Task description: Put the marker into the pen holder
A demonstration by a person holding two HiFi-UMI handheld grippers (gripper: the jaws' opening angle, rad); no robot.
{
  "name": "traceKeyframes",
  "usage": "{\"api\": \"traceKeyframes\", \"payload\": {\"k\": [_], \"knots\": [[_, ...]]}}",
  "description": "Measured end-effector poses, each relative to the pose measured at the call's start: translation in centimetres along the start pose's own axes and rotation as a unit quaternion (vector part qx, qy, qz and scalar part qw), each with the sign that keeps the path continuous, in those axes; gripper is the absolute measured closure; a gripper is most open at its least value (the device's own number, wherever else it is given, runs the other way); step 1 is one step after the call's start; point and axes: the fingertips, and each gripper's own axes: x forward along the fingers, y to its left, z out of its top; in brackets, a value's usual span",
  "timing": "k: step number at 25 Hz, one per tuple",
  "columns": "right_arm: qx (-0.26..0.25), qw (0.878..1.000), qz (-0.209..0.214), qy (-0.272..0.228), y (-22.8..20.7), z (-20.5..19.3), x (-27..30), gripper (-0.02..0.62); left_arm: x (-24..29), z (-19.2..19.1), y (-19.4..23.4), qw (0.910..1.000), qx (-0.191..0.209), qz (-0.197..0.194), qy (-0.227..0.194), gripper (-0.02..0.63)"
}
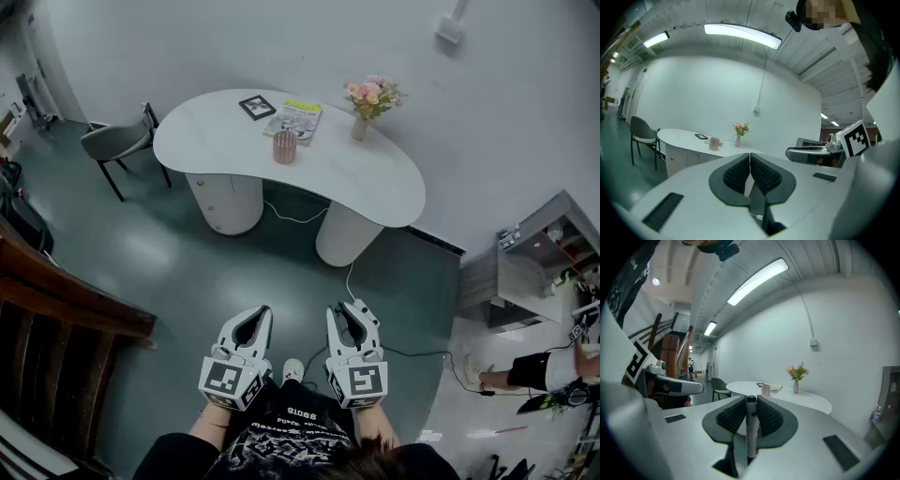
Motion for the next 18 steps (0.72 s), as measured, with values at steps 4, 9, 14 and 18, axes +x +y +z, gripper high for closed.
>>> {"api": "traceKeyframes", "payload": {"k": [4,9,14,18], "knots": [[0.006,1.000,-0.010,0.005,-0.3,-0.1,0.5,0.506,0.3,0.4,0.5,0.9998,0.021,-0.002,0.003,0.581],[0.023,1.000,-0.004,0.007,0.3,-0.3,1.3,0.505,0.5,0.9,1.8,0.9997,0.024,-0.002,-0.001,0.581],[0.029,1.000,-0.001,0.006,1.7,0.0,1.9,0.505,0.3,0.9,2.8,0.9997,0.022,-0.007,0.005,0.581],[0.029,1.000,-0.006,-0.003,2.8,0.4,2.5,0.505,0.1,1.0,3.9,0.9995,0.024,-0.020,0.008,0.581]]}}
